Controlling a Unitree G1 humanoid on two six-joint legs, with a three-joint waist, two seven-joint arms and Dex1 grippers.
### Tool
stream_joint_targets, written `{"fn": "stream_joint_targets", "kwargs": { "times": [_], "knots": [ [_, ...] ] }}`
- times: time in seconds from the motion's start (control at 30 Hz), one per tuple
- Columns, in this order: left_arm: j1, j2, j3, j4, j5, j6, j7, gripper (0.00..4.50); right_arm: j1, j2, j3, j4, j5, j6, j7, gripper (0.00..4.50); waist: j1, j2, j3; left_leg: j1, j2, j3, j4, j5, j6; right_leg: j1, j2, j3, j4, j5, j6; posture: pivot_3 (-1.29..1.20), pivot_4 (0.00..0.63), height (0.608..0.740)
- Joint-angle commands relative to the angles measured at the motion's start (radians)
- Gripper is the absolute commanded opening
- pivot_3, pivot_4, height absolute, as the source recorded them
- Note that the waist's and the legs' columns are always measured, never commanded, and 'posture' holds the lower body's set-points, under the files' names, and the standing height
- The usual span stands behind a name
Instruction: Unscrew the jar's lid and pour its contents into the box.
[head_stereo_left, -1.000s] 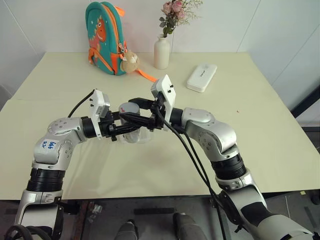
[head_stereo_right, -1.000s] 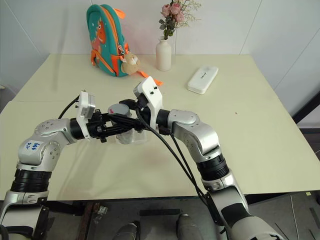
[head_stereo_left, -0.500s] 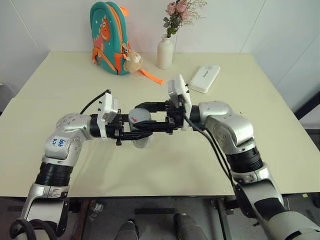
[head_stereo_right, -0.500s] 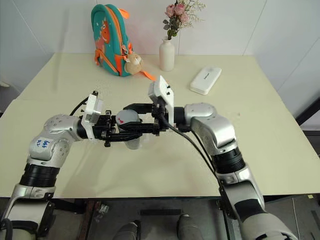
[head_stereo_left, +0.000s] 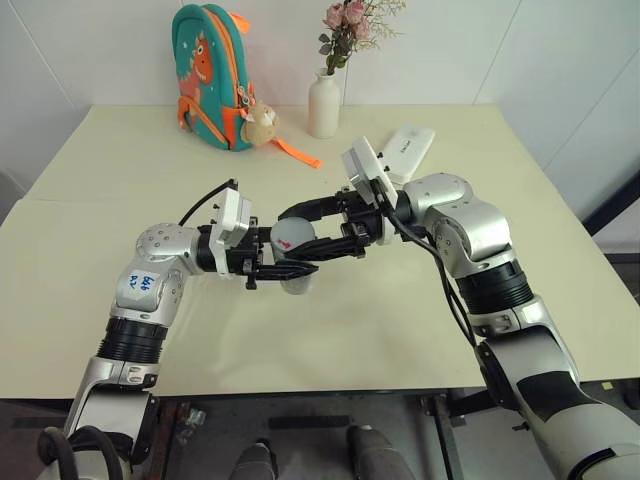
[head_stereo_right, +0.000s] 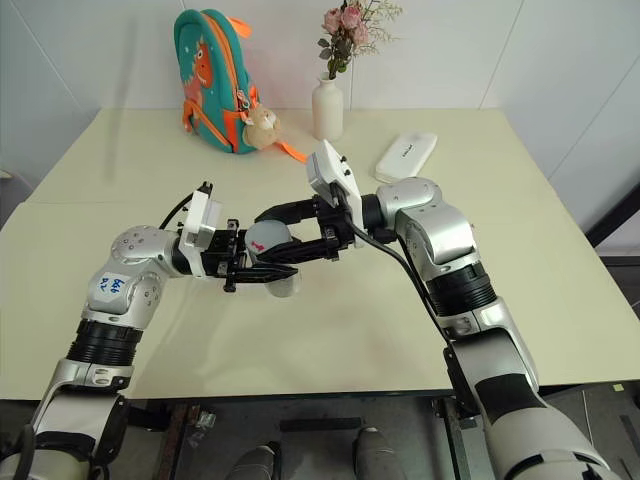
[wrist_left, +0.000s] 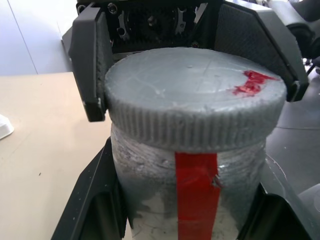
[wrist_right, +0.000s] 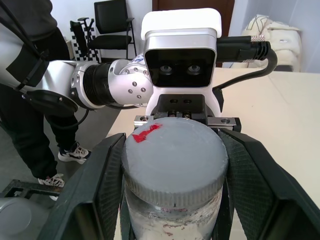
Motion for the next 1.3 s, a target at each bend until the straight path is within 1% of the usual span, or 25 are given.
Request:
{"fn": "stream_joint_targets", "kwargs": {
  "times": [0.03,0.07,0.1,0.2,0.3,0.43,0.53,0.73,0.97,1.17,1.3],
  "knots": [
    [-0.006,0.024,0.055,-0.004,0.024,-0.014,0.062,2.08,-0.008,0.036,-0.011,-0.046,0.053,0.038,0.013,2.89,0.001,0.0,0.0,0.0,0.0,0.0,0.0,0.0,0.0,0.0,0.0,0.0,0.0,0.0,0.0,0.0,0.15,0.74],
    [-0.005,0.025,0.06,-0.006,0.015,-0.009,0.061,2.08,-0.012,0.039,-0.022,-0.044,0.063,0.056,0.004,3.26,0.001,0.0,0.0,0.0,0.0,0.0,0.001,0.0,0.0,0.0,0.0,0.0,0.0,0.0,0.0,0.0,0.15,0.74],
    [-0.004,0.025,0.063,-0.007,0.011,-0.007,0.06,2.08,-0.014,0.042,-0.03,-0.044,0.068,0.07,0.0,3.48,0.0,0.0,0.0,0.0,0.0,0.0,0.001,0.0,0.0,0.0,0.0,0.0,0.0,0.0,0.0,0.0,0.15,0.74],
    [0.004,0.028,0.074,-0.013,0.005,-0.009,0.055,2.08,-0.02,0.043,-0.05,-0.038,0.059,0.062,-0.012,4.48,0.001,0.0,0.0,0.0,0.0,0.0,0.001,0.0,0.0,0.0,0.0,0.0,0.001,0.0,0.0,0.0,0.15,0.74],
    [0.013,0.035,0.086,-0.021,-0.008,0.004,0.052,2.08,-0.026,0.037,-0.067,-0.029,0.055,0.043,-0.02,4.48,0.002,0.0,0.0,0.0,0.0,0.0,0.002,0.0,0.0,0.0,0.0,0.0,0.001,0.0,0.0,0.0,0.15,0.74],
    [0.018,0.037,0.102,-0.034,-0.028,0.035,0.058,2.08,-0.027,0.046,-0.081,-0.018,0.029,-0.03,-0.063,4.48,-0.001,0.0,0.0,0.0,0.0,0.0,0.002,0.0,0.0,0.0,0.0,0.0,0.002,0.0,0.0,0.0,0.15,0.74],
    [0.018,0.03,0.105,-0.042,-0.029,0.048,0.063,2.08,-0.017,0.072,-0.077,-0.034,0.016,-0.048,-0.115,4.48,-0.001,0.0,0.0,0.0,0.0,0.0,0.002,0.0,0.0,0.0,0.0,0.0,0.002,0.0,0.0,0.0,0.15,0.74],
    [0.023,0.017,0.099,-0.047,-0.028,0.059,0.069,2.08,-0.002,0.12,-0.061,-0.054,-0.005,-0.063,-0.175,4.48,0.0,0.0,0.0,0.0,0.0,0.0,0.002,0.0,0.0,0.0,0.0,0.0,0.003,0.0,0.0,0.0,0.15,0.74],
    [0.012,0.001,0.093,-0.053,-0.033,0.074,0.08,2.08,-0.001,0.159,-0.039,-0.032,-0.037,-0.079,-0.218,4.48,0.0,0.0,0.0,0.0,0.0,0.0,0.003,0.0,-0.001,0.0,0.0,0.0,0.004,0.0,0.0,0.0,0.15,0.74],
    [0.004,-0.01,0.094,-0.082,-0.047,0.106,0.085,2.08,-0.022,0.171,-0.045,0.025,-0.069,-0.125,-0.239,4.48,0.0,0.0,0.0,0.0,0.0,0.0,0.004,0.0,-0.001,0.0,0.0,0.0,0.004,0.0,0.0,0.0,0.15,0.74],
    [0.013,-0.008,0.1,-0.097,-0.054,0.121,0.086,2.08,-0.032,0.143,-0.068,0.065,-0.076,-0.152,-0.233,4.48,-0.001,0.0,0.0,0.0,0.0,0.0,0.004,0.001,-0.001,0.0,0.0,0.0,0.005,0.0,0.0,0.0,0.15,0.74]
  ]
}}
